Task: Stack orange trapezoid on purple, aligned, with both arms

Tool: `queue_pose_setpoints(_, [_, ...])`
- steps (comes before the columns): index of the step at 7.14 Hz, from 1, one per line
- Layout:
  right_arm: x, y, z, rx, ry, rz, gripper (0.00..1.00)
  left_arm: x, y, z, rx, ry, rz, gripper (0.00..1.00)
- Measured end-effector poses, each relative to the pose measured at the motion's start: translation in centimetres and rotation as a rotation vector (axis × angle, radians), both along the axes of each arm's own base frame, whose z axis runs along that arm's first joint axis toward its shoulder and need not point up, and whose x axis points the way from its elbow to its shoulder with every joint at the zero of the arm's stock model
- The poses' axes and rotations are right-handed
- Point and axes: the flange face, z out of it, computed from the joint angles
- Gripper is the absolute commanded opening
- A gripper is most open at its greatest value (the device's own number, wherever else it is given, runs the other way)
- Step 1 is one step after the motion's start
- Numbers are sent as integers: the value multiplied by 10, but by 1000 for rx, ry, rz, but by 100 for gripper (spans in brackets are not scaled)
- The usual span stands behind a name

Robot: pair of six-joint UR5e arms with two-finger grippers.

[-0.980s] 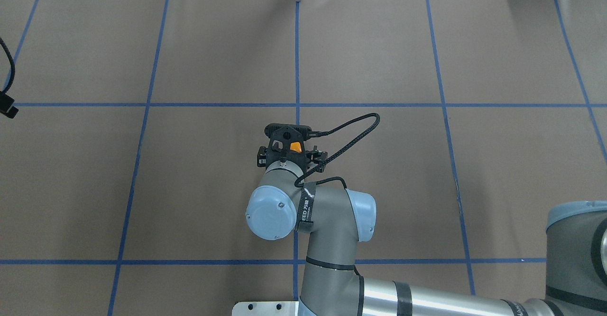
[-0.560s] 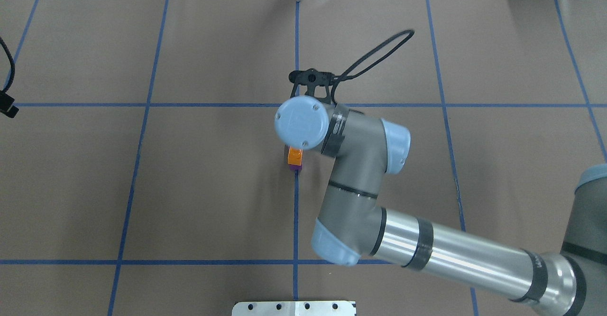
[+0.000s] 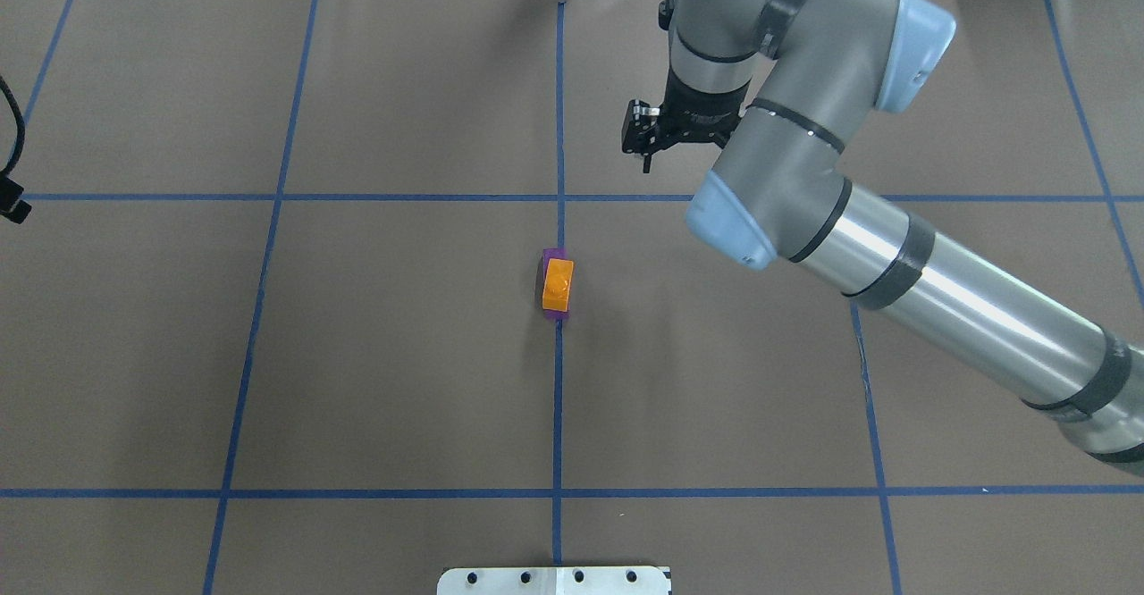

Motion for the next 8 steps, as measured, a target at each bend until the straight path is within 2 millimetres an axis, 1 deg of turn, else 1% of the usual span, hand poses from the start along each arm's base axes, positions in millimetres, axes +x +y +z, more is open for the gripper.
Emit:
queue_pose_setpoints(1, [49, -16, 21, 18, 4, -38, 100, -10, 1, 14, -14, -16, -6, 100])
queue_pose_setpoints(2, [111, -26, 60, 51, 8, -72, 100, -34, -4, 33, -4, -30, 1, 100])
queue_pose_setpoints(3, [180, -34, 111, 83, 5, -110, 100, -70, -12, 60, 27, -39, 32, 100])
queue_pose_setpoints(4, [243, -36, 159, 113, 7, -140, 100, -109, -14, 89, 37, -35, 46, 100])
queue_pose_setpoints(5, [297, -31, 203, 137, 15, -165, 100, -138, -8, 111, 24, -21, 32, 100])
queue_pose_setpoints(6, [341, -22, 240, 153, 23, -187, 100, -158, -1, 124, 9, -9, 6, 100])
queue_pose_setpoints(7, [375, -8, 271, 162, 28, -193, 100, -169, 5, 131, -3, -2, -13, 100])
queue_pose_setpoints(8, [404, 11, 302, 179, 30, -180, 100, -173, 10, 135, -15, 2, -23, 100])
